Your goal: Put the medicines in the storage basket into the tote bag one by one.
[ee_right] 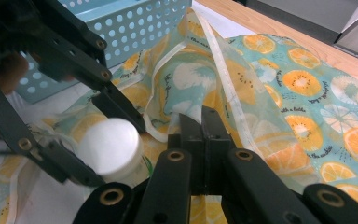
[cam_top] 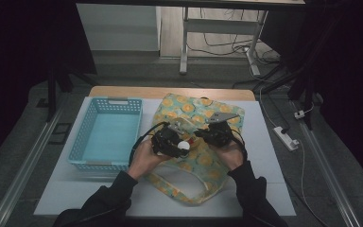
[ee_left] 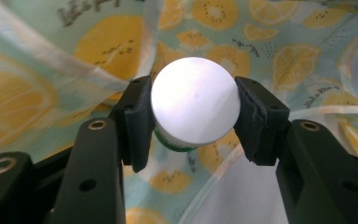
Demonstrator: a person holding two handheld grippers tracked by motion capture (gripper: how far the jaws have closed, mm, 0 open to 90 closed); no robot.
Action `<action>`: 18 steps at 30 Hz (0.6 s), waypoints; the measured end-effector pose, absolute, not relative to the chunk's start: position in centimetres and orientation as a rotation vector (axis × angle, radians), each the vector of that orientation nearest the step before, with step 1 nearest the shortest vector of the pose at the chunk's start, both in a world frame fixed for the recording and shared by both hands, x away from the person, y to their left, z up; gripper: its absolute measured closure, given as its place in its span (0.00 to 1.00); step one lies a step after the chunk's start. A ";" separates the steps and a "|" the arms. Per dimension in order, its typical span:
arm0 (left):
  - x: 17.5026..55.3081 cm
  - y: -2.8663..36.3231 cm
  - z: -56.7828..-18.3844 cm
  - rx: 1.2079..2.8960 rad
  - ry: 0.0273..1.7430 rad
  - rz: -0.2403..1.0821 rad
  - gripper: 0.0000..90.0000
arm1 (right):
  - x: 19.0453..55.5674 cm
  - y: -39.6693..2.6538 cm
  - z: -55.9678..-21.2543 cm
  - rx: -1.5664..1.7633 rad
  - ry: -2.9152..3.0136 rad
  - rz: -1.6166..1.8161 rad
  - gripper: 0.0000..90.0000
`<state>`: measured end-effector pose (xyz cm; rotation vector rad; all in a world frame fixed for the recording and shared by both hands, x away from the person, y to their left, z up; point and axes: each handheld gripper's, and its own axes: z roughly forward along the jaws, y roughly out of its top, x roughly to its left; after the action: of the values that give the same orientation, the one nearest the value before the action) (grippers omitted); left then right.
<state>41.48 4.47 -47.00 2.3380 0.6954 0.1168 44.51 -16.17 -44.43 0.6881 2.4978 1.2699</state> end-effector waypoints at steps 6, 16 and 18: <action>41.9 3.4 -47.7 2.352 0.688 0.127 0.56 | 44.5 -16.1 -44.5 0.689 2.498 1.267 1.00; 42.5 2.5 -48.9 2.349 0.689 0.151 0.56 | 44.6 -16.2 -44.6 0.695 2.501 1.264 1.00; 42.6 2.4 -49.1 2.349 0.689 0.147 0.56 | 44.6 -16.2 -44.6 0.694 2.502 1.263 1.00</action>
<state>42.58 2.37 -49.07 2.3491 0.6886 0.1475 44.63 -16.19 -44.62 0.6940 2.5018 1.2633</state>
